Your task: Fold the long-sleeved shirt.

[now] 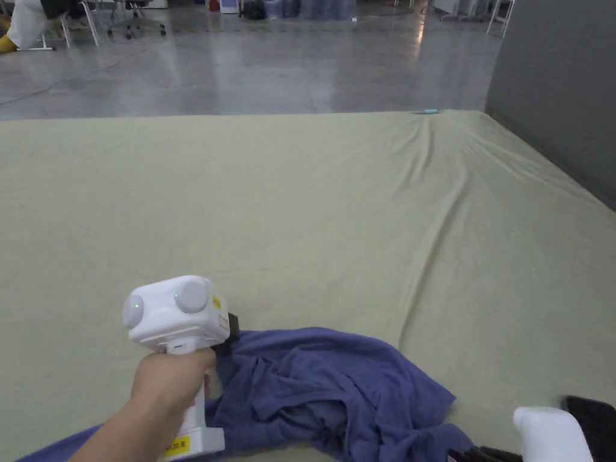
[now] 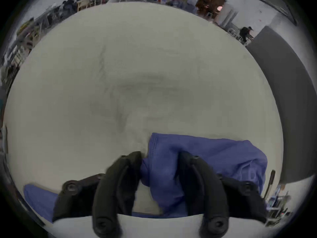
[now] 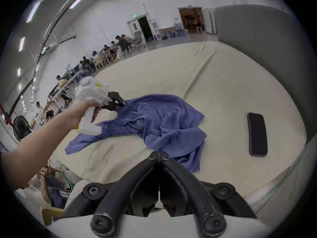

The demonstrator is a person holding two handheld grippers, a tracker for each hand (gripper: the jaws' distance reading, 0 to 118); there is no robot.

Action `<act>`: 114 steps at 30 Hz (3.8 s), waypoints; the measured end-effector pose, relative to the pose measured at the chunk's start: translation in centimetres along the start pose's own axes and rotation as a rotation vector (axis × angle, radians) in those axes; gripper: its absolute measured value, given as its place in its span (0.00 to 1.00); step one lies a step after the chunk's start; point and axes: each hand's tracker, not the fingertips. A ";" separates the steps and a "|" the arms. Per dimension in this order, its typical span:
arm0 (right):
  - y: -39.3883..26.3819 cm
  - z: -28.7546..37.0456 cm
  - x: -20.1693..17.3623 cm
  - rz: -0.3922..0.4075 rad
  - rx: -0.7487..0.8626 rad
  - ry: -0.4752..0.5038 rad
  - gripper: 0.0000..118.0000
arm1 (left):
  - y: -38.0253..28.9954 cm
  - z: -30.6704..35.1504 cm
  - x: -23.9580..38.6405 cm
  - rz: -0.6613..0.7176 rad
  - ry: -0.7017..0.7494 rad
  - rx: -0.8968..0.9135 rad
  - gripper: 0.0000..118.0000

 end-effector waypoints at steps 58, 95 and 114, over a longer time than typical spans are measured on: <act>39.8 3.3 -7.4 0.346 0.308 -0.245 0.09 | 18.2 32.2 -2.2 0.124 -0.117 0.518 0.03; -1.6 -10.4 2.5 0.346 -0.230 -0.193 0.12 | -18.3 11.9 -17.0 0.163 -0.056 -0.039 0.03; -5.3 -0.4 -1.2 0.062 -0.154 -0.028 0.00 | -19.0 17.0 -6.2 -0.054 -0.079 0.042 0.00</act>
